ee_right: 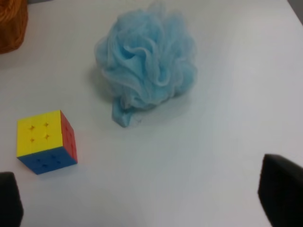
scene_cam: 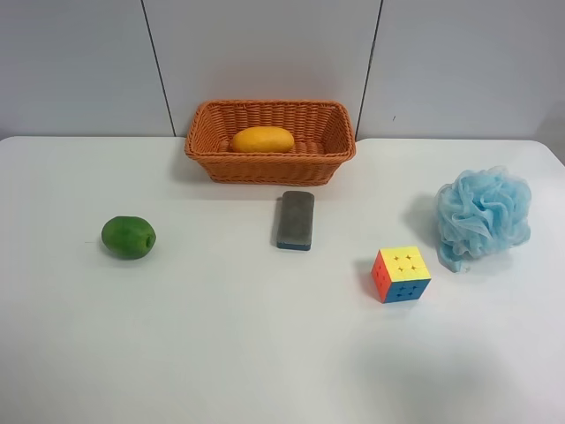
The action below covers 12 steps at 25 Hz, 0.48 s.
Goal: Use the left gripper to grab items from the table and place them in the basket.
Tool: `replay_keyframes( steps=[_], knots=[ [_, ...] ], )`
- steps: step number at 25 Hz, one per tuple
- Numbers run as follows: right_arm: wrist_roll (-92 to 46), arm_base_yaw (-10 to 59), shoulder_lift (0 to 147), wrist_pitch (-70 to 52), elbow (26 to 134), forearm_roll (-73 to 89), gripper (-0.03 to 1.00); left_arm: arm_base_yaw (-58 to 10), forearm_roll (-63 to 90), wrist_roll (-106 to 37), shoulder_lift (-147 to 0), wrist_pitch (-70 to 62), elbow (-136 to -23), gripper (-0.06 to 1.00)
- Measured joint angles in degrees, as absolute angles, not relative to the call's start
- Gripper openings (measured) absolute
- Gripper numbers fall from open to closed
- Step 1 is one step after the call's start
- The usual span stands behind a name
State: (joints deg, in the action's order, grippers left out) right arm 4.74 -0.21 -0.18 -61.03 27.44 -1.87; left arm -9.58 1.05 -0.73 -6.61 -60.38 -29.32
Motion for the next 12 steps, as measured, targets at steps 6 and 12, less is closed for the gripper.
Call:
replay_keyframes(
  steps=[6,12],
  knots=[
    [4.74,-0.21,-0.18,-61.03,27.44,-1.87,0.99,-1.91,1.05,-0.91,-0.49,-60.38,-29.32,0.99],
    [4.74,-0.21,-0.18,-61.03,27.44,-1.87,0.99,-1.26,1.05,-0.91,0.32,-60.42,-29.32,0.99]
  ],
)
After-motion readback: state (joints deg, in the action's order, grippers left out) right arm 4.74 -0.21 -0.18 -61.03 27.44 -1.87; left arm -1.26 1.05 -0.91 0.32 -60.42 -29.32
